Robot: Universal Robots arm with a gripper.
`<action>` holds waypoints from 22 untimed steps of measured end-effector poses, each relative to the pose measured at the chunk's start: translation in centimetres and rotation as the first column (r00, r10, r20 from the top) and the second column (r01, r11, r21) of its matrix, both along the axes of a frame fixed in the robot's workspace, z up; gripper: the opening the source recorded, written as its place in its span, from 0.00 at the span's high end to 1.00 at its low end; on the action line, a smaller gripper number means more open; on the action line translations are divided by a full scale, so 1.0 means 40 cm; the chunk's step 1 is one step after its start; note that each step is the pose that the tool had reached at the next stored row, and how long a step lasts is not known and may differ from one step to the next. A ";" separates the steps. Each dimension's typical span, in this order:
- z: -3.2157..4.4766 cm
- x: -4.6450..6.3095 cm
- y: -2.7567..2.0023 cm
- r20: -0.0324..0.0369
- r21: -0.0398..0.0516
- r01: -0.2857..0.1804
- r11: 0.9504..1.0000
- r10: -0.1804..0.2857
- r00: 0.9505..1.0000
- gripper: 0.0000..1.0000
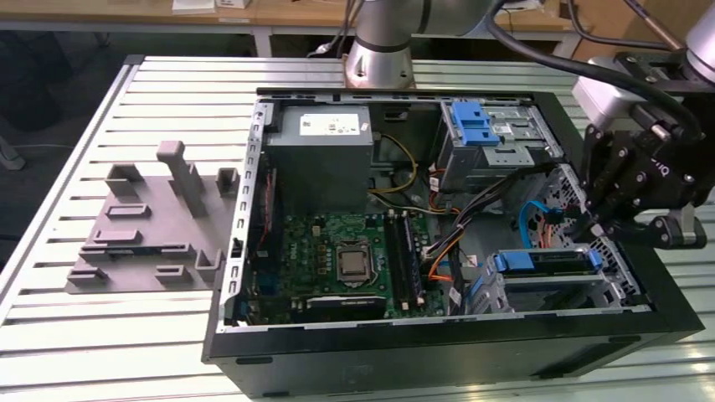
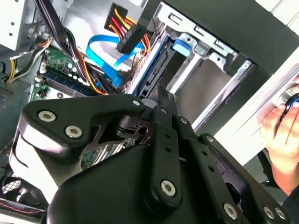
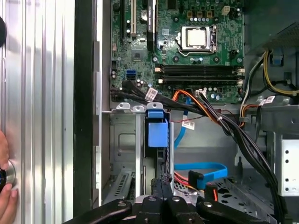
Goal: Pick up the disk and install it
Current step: 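Insert the first disk wire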
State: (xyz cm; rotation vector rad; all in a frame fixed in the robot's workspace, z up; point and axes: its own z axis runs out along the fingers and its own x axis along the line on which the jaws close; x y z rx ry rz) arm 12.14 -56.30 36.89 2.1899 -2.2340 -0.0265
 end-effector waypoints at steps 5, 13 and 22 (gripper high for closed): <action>0.000 0.017 0.012 0.000 0.000 0.000 1.000 0.000 1.000 0.89; 0.000 0.043 0.036 0.000 0.000 0.000 1.000 0.000 1.000 0.89; -0.001 0.058 0.062 0.000 0.000 0.020 1.000 -0.020 1.000 0.89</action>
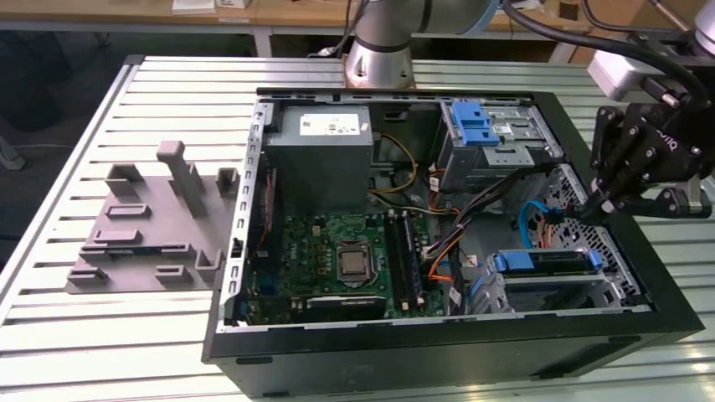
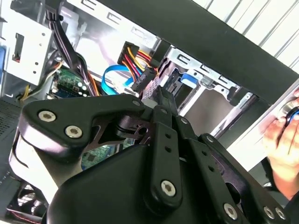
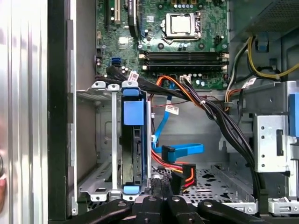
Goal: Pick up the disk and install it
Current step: 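Insert the first disk wire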
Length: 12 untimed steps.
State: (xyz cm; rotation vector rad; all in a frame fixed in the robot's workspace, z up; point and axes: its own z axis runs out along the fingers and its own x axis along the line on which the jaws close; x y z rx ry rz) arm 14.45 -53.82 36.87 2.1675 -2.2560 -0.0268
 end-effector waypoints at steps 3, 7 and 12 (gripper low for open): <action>0.000 0.001 0.002 0.000 0.000 0.029 1.000 -0.029 1.000 0.89; -0.002 0.001 0.008 0.000 0.000 0.056 0.998 -0.056 0.998 0.89; -0.003 0.001 0.033 0.001 -0.012 0.060 0.998 -0.060 0.998 0.89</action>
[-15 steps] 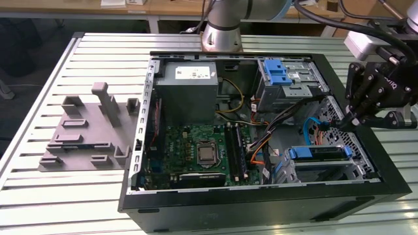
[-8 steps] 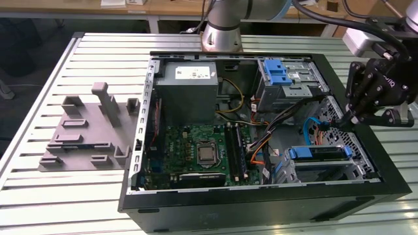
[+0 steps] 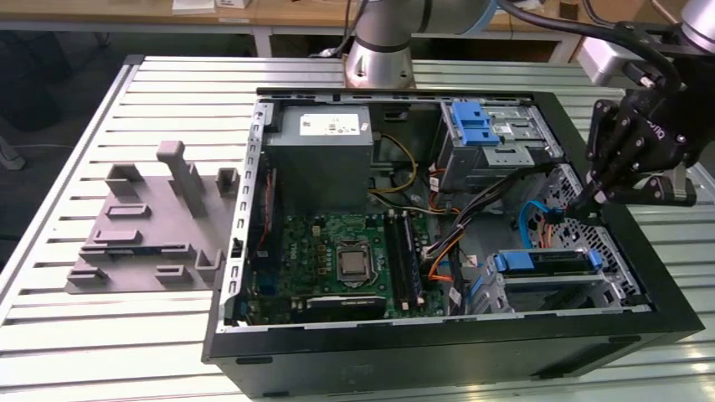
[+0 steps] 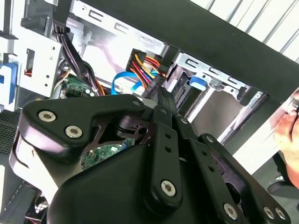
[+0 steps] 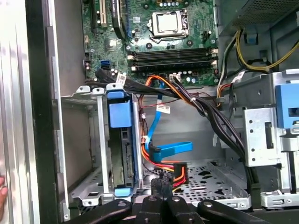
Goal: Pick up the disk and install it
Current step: 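Insert the first disk wire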
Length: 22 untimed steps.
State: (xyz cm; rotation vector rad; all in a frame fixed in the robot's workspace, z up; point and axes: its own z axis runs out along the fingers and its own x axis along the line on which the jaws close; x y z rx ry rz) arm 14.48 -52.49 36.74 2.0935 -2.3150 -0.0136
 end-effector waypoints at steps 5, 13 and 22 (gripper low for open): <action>-0.002 0.002 0.016 -0.002 -0.038 0.001 0.999 -0.001 1.000 0.89; -0.009 0.009 0.041 -0.009 -0.051 0.003 0.999 -0.003 1.000 0.76; -0.025 0.009 0.047 -0.012 -0.082 0.002 0.997 -0.003 1.000 0.76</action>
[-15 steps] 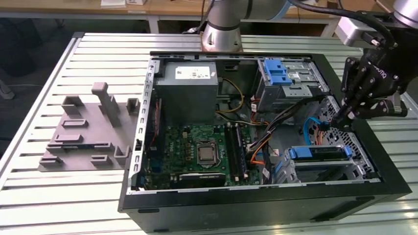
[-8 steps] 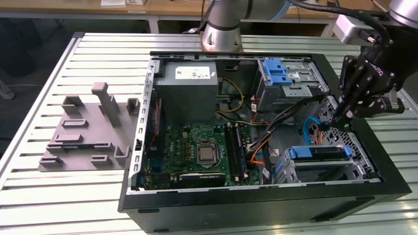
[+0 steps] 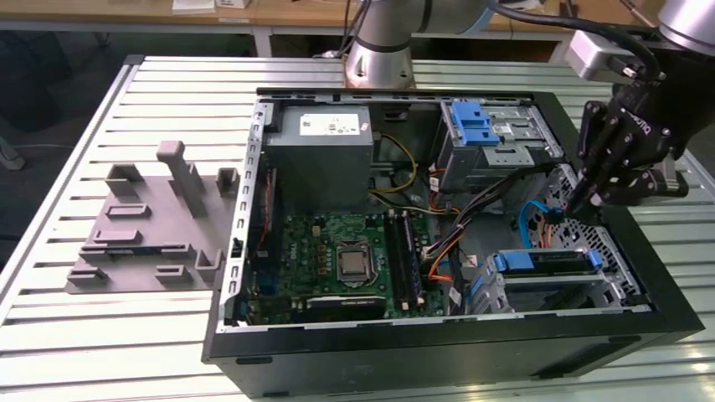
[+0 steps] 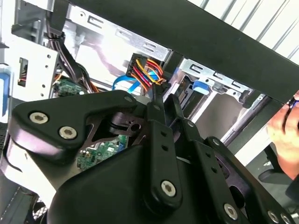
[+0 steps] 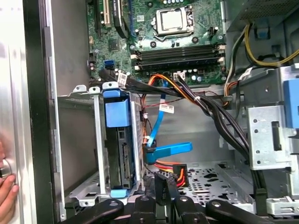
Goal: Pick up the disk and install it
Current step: 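Insert the first disk wire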
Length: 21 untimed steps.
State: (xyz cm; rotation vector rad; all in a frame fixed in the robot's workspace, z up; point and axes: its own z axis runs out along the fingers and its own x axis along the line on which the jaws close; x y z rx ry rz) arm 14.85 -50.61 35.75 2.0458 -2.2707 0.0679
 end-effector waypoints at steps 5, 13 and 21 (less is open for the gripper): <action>-0.007 0.000 0.007 -0.002 -0.021 0.000 1.000 -0.001 1.000 0.76; -0.008 0.000 0.027 -0.002 -0.035 0.022 0.999 -0.022 1.000 0.76; -0.015 0.000 0.029 -0.001 -0.075 0.026 0.997 -0.027 1.000 0.76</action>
